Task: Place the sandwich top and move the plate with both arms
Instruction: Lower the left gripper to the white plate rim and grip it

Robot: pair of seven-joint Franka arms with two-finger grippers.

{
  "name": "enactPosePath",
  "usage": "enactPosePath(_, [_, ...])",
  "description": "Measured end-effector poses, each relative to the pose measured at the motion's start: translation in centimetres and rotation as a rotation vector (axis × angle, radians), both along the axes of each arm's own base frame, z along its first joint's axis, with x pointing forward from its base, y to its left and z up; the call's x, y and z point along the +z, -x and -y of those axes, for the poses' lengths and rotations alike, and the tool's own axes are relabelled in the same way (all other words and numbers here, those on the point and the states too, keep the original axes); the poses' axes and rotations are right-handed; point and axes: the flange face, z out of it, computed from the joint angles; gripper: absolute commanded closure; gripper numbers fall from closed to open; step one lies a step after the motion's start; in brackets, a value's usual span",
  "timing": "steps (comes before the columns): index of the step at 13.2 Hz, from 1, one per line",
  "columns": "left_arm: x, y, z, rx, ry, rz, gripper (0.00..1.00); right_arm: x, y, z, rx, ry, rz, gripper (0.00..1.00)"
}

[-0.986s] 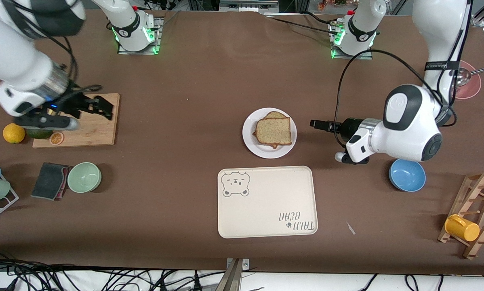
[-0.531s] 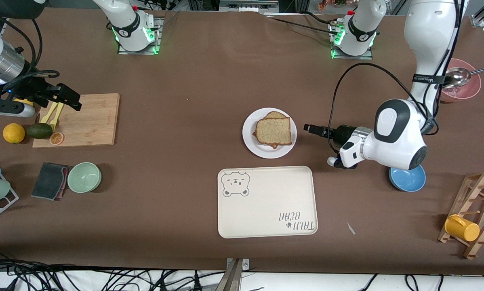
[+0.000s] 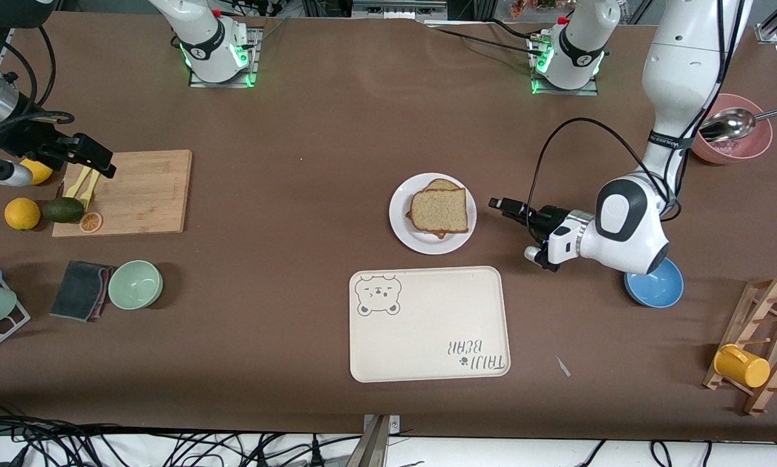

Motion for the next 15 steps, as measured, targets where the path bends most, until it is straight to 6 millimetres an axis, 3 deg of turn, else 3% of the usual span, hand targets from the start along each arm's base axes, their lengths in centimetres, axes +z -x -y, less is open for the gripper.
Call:
enactPosePath(3, [-2.2,0.7,-1.3,0.027,0.027,-0.01,0.46,-0.7,0.1,0.3,0.01,0.001,-0.013,0.0])
enactPosePath(9, [-6.0,1.7,-0.9,0.1,0.064,0.001,0.48,-1.2,0.6,2.4,0.053,0.001,-0.068,0.0])
enactPosePath(15, [-7.8,2.9,1.9,0.128,0.07,0.044,0.5,-1.5,0.9,3.4,0.129,0.002,-0.099,0.0])
